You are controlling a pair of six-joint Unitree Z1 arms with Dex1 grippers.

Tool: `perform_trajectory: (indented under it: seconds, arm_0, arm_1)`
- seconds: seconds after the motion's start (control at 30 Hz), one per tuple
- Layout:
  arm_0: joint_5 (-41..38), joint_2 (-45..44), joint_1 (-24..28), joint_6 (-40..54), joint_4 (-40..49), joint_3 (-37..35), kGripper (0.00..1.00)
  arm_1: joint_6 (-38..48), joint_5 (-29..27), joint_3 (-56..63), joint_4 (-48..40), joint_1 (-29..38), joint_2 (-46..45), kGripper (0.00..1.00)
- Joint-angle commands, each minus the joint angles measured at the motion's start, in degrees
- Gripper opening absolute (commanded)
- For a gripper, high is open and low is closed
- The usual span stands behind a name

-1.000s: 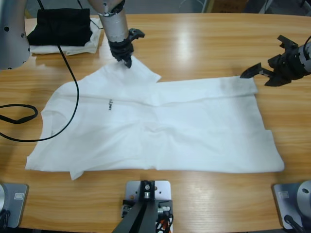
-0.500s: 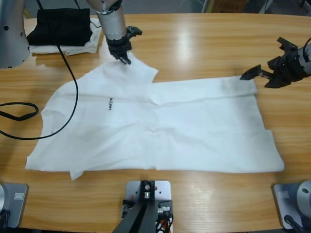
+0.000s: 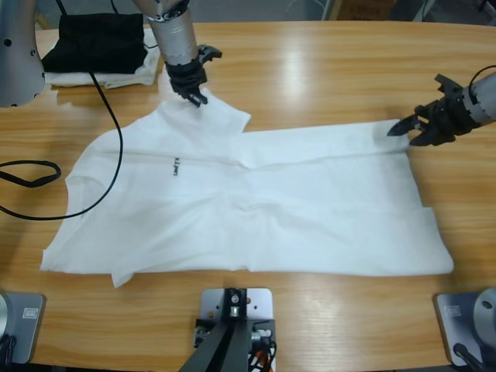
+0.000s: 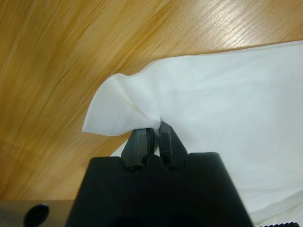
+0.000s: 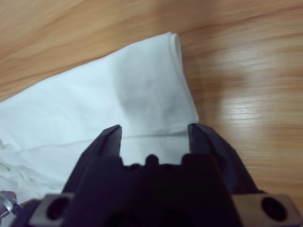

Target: Fold clothes

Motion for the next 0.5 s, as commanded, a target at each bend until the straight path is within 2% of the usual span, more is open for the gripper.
perform_trajectory:
  seconds: [0.03,0.33,0.4,0.5]
  arm_0:
    - [-0.54,1.33,-0.01,-0.85,2.75,-11.19,0.0]
    - [-0.14,0.98,-0.02,-0.82,3.44,-11.19,0.0]
    - [-0.02,0.98,-0.02,-0.76,3.56,-11.19,0.0]
    - [-0.02,1.05,-0.25,-0.8,3.65,-11.19,0.0]
  arm_1:
    - [-0.09,-1.68,1.25,-0.57,-0.76,1.56,0.593]
    - [-0.09,-2.16,2.02,-0.57,-2.8,3.44,0.578]
    - [-0.09,-2.0,2.07,-0.57,-2.87,3.35,0.559]
    - [-0.09,-1.38,2.34,-0.64,-3.32,3.42,0.472]
